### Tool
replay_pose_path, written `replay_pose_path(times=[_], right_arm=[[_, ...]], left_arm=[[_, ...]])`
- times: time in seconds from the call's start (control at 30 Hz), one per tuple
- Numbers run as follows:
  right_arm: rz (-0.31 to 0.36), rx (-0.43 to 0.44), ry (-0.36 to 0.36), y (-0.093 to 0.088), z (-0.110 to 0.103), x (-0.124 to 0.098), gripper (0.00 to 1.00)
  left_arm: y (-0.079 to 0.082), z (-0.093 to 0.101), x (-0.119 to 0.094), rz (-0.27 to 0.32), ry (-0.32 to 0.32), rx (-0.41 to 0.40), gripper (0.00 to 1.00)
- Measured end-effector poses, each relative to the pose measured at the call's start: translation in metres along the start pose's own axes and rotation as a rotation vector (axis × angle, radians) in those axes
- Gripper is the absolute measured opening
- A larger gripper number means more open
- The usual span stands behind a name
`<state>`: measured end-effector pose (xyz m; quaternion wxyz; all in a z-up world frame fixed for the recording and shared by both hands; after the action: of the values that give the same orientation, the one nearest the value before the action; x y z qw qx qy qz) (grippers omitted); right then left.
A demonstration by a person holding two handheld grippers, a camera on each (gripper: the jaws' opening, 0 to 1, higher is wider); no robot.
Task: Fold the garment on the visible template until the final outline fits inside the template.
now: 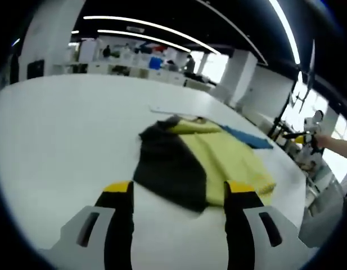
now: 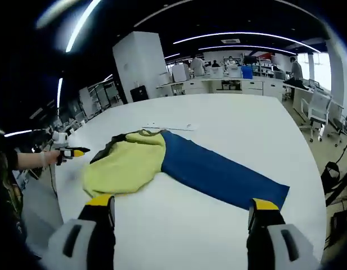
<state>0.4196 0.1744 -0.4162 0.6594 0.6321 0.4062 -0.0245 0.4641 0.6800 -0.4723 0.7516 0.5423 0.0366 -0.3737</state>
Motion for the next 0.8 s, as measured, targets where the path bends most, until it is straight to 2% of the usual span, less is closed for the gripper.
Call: replay_pose_path(times=[0.27, 0.33, 0.4, 0.57, 0.63, 0.8], right_arm=[[0.009, 0.021, -0.001, -0.012, -0.014, -0.016, 1.00], [0.011, 0.027, -0.006, -0.015, -0.014, -0.020, 1.00], [0.010, 0.031, -0.010, -0.018, -0.014, -0.023, 1.00], [0.000, 0.039, -0.020, -0.024, -0.012, -0.028, 1.00], [0.001, 0.044, -0.023, -0.025, -0.011, -0.029, 0.99], [-0.013, 0.042, -0.023, -0.032, -0.014, -0.030, 0.99]], left_arm=[[-0.017, 0.001, 0.008, -0.028, 0.002, -0.109, 0.55], [-0.021, 0.001, 0.010, -0.032, 0.002, -0.193, 0.51], [-0.023, 0.002, 0.011, -0.029, 0.004, -0.238, 0.47], [-0.029, 0.006, 0.015, -0.031, -0.009, -0.274, 0.43], [-0.028, 0.006, 0.018, -0.023, -0.016, -0.313, 0.42], [-0.032, 0.006, 0.022, -0.039, -0.010, -0.366, 0.31]])
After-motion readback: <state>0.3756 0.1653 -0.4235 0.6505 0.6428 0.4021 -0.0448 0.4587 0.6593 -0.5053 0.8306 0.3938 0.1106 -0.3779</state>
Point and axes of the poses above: the point that each gripper's makers call its tool centre point, and the gripper's own axes: x roughly forward along the fingers, z roughly to its right, y roughly out of its top, the point moved 3 cm from there along -x, roughly backward along the fingers, and after that the axes turned 6 degrees about -x, right-handed, at the moved point
